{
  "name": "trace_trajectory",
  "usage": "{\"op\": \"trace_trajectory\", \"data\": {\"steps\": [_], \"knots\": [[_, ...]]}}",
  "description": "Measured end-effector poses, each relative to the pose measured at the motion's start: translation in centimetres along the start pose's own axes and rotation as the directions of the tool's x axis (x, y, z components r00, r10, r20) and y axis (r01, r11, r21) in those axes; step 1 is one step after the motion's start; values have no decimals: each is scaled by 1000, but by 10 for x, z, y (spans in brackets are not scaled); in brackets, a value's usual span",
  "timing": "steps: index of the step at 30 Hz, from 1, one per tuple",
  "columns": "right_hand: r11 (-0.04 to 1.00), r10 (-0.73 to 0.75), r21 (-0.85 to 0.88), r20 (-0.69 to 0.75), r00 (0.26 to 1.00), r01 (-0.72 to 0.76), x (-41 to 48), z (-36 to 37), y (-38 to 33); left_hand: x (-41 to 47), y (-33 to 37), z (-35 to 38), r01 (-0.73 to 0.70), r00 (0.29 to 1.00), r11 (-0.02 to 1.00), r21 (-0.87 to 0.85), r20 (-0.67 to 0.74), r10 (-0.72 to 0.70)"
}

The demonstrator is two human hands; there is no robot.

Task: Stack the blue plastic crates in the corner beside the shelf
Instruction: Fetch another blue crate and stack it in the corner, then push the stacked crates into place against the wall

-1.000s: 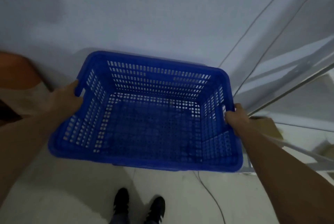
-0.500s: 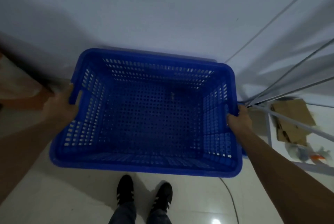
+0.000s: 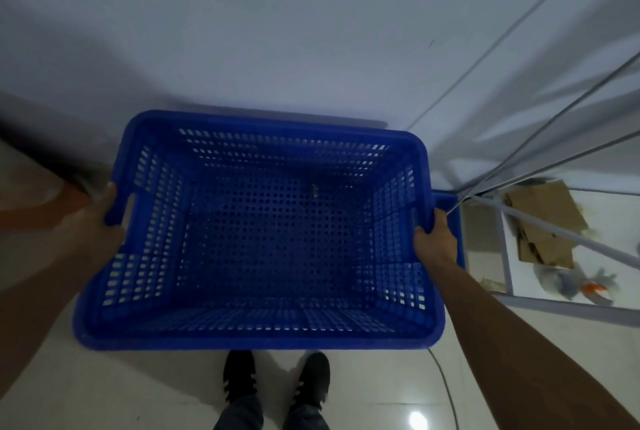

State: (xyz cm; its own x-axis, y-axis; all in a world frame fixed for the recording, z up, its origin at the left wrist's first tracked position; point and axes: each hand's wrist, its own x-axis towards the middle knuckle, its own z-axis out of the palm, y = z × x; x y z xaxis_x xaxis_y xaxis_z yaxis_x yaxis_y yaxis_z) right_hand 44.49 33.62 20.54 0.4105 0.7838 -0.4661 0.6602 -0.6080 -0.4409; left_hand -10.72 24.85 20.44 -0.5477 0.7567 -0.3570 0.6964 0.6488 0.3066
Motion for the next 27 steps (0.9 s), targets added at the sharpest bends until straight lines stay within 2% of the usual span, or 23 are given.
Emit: {"op": "trace_trajectory", "data": {"steps": [5, 7, 10, 12, 15, 16, 20, 24, 27], "knots": [[999, -47, -5, -43, 998, 47, -2, 5, 1, 17, -28, 20, 8, 1000, 1000, 21, -16, -8], [990, -102, -108, -70, 992, 94, -7, 8, 2, 13, -22, 21, -33, 999, 998, 60, -38, 36], [933, -175, -331, -75, 982, 141, -35, 15, 6, -25, 14, 23, -23, 998, 984, 177, -51, 33], [907, -218, -375, -27, 976, 192, -59, 20, 7, -49, 30, 32, -32, 997, 976, 217, -59, 46], [885, -256, -398, 23, 966, 243, -87, 26, 0, -69, 43, 43, -111, 991, 922, 372, -24, 130], [874, -283, -399, 43, 958, 276, -96, 27, -5, -77, 53, 43, -125, 992, 923, 364, 18, 127], [826, -430, -309, 197, 881, 472, -133, 35, -24, -114, 81, 44, -188, 973, 970, 154, 162, 163], [732, -506, -307, 352, 787, 608, -177, 59, -31, -162, 88, 59, -249, 943, 960, 127, 259, 211], [678, -477, -346, 465, 746, 649, -202, 87, -25, -197, 91, 89, -243, 935, 952, 184, 305, 180]]}}
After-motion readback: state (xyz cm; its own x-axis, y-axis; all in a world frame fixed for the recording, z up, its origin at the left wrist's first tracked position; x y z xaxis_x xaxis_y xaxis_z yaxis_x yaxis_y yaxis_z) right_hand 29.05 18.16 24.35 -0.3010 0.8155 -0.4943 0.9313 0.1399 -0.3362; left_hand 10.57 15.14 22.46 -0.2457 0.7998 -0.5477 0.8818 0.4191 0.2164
